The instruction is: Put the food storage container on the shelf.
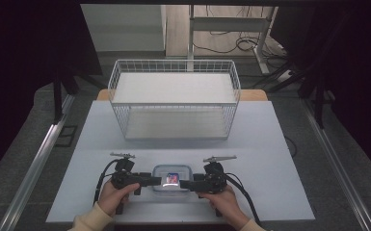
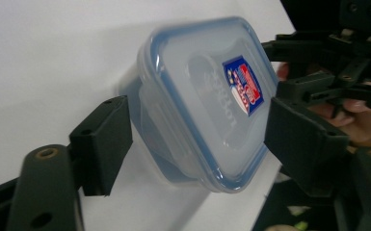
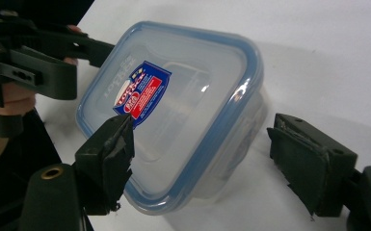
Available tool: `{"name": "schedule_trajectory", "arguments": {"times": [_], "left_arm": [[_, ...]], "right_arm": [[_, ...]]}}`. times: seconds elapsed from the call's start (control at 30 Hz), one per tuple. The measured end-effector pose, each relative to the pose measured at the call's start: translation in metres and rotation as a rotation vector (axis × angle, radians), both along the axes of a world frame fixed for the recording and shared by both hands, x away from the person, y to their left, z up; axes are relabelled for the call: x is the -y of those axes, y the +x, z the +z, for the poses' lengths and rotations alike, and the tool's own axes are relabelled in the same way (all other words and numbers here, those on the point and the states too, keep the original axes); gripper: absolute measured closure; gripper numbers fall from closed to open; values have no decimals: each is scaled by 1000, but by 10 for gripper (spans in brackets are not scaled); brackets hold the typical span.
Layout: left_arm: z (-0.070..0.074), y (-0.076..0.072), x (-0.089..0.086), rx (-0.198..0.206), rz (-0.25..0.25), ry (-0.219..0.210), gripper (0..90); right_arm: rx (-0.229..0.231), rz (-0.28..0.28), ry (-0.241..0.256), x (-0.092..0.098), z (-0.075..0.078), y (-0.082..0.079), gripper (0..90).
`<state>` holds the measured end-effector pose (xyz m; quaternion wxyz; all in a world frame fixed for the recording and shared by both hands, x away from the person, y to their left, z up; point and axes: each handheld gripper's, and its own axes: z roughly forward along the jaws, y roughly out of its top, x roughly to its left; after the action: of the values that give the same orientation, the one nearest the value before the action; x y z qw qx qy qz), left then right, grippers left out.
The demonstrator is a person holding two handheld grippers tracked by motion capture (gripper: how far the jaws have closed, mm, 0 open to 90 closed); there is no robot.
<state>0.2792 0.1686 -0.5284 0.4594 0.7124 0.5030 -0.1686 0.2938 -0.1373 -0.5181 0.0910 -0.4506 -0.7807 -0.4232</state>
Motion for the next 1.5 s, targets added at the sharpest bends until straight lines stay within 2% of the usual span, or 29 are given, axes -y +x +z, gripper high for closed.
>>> {"name": "schedule_trajectory", "arguments": {"times": [0.1,0.17,0.27,0.37,0.43,0.47,0.53,0.67,0.73,0.87,0.93,1.13,1.33,1.5], "left_arm": [[-1,0,1,-2,-4,-9,295],[-2,0,2,-6,-5,1,304],[-4,0,5,-21,-7,23,363],[-4,-1,4,-24,-6,22,373],[-6,0,2,-36,8,-2,407],[-8,0,-2,-49,13,-29,420],[-8,0,-3,-51,19,-35,436],[-6,-3,-2,-40,24,-31,451],[-5,-4,-3,-36,22,-32,472],[-1,-9,-2,-18,34,-26,486],[1,-12,-2,-7,34,-21,493],[2,-14,-1,0,36,-18,500],[2,-15,-2,-12,50,-31,505],[5,-16,-1,5,54,-21,506]], "right_arm": [[-24,2,13,-1,-1,0,269],[-30,2,16,-1,-1,0,277],[-52,5,30,-1,-1,1,316],[-56,5,38,0,-1,0,334],[-72,-2,54,2,-2,1,352],[-91,-21,74,5,-3,2,379],[-97,-24,85,6,-3,2,394],[-99,-32,94,7,-2,2,429],[-102,-42,114,10,-1,0,456],[-69,-40,97,10,2,-6,473],[-72,-44,107,11,2,-7,489],[-62,-40,113,13,3,-11,499],[-64,-42,118,13,3,-11,506],[-50,-41,114,13,5,-12,510]]}}
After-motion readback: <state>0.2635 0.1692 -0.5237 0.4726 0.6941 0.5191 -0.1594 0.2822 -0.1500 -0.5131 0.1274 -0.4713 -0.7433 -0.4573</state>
